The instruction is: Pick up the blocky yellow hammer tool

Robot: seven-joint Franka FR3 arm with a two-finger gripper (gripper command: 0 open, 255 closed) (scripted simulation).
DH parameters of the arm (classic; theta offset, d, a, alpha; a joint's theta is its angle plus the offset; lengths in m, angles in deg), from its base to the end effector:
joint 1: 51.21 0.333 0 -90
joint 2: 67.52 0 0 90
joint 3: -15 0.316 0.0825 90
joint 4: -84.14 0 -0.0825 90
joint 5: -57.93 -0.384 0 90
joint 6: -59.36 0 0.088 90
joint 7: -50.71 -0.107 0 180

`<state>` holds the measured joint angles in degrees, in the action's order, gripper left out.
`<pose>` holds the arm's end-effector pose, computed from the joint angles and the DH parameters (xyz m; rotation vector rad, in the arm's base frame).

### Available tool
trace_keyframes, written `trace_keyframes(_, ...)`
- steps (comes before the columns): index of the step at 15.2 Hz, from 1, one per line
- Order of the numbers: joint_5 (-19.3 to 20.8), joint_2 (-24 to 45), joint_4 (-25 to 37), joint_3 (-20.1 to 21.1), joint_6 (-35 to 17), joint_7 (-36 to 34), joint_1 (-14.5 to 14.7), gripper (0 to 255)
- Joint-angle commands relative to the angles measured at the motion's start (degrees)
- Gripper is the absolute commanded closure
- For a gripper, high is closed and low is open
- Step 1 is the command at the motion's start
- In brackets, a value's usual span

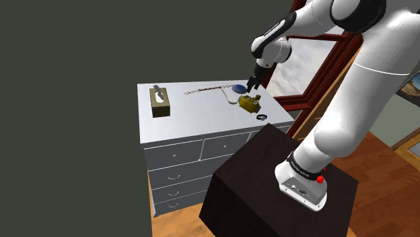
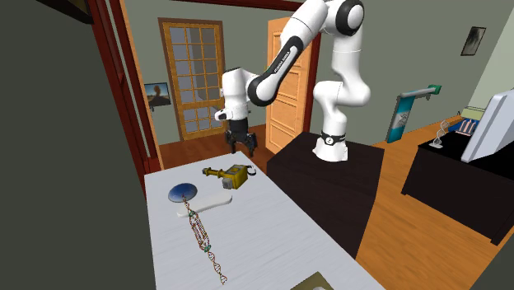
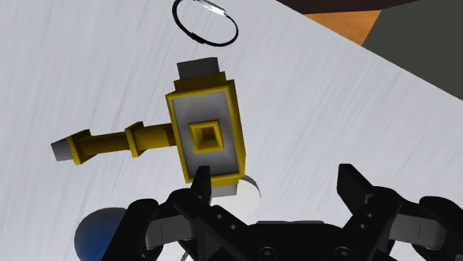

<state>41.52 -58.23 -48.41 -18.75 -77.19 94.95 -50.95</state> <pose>0.4295 -0.2828 0.2800 -3.0284 0.0353 -0.0301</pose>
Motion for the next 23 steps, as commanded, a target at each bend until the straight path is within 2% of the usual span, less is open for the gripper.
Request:
trace_keyframes(1, -5.72, 5.77, 3.11, 1.34, -0.80, 4.59, -1.75, 0)
trace_keyframes(6, -15.13, 18.19, 12.01, 6.28, -1.02, 12.30, -8.14, 0)
trace_keyframes(14, -19.36, 24.07, 13.89, 9.49, -4.35, 15.56, -10.72, 0)
trace_keyframes(16, -19.36, 24.07, 13.89, 9.49, -4.35, 15.56, -10.73, 0)
trace_keyframes(17, -19.39, 24.08, 13.85, 9.52, -4.40, 15.58, -10.73, 255)
trace_keyframes(23, -19.38, 24.06, 13.84, 9.51, -4.40, 15.56, -10.71, 255)
